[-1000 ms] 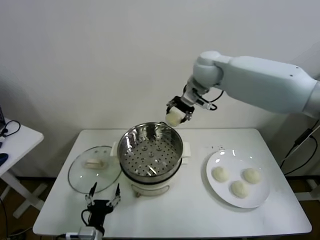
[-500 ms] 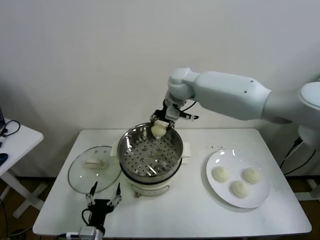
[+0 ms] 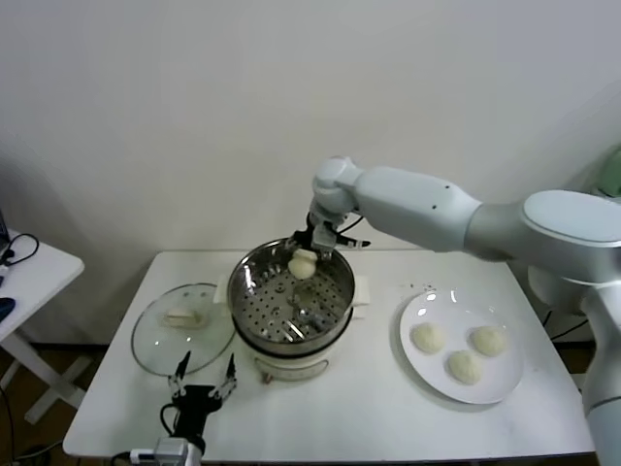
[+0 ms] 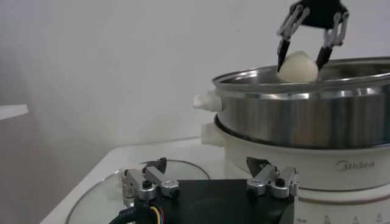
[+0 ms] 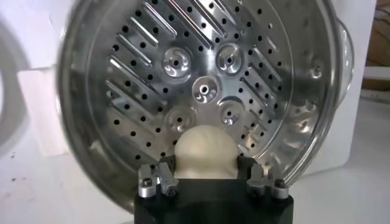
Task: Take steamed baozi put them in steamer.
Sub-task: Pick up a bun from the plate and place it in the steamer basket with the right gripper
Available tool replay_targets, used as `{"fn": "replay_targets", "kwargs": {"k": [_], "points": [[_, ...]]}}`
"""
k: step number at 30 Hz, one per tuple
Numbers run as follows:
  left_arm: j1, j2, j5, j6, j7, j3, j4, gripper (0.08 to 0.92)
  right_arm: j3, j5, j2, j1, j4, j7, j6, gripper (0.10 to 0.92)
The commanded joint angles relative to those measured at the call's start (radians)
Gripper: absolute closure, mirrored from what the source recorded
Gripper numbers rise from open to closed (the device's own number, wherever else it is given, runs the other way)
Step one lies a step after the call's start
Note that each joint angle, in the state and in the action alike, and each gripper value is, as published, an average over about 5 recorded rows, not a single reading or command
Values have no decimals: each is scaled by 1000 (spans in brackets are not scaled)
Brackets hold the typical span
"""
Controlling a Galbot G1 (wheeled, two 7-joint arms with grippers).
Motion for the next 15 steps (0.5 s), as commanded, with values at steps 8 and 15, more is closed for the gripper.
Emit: {"fn": "replay_targets", "kwargs": {"k": [8, 15], "points": [[-1, 0, 0, -3, 0, 0, 2, 177, 31, -42, 57, -55, -108, 20, 20, 365], [1, 0, 0, -4, 0, -2, -1, 177, 44, -50, 72, -66, -125, 40, 28, 351]]}}
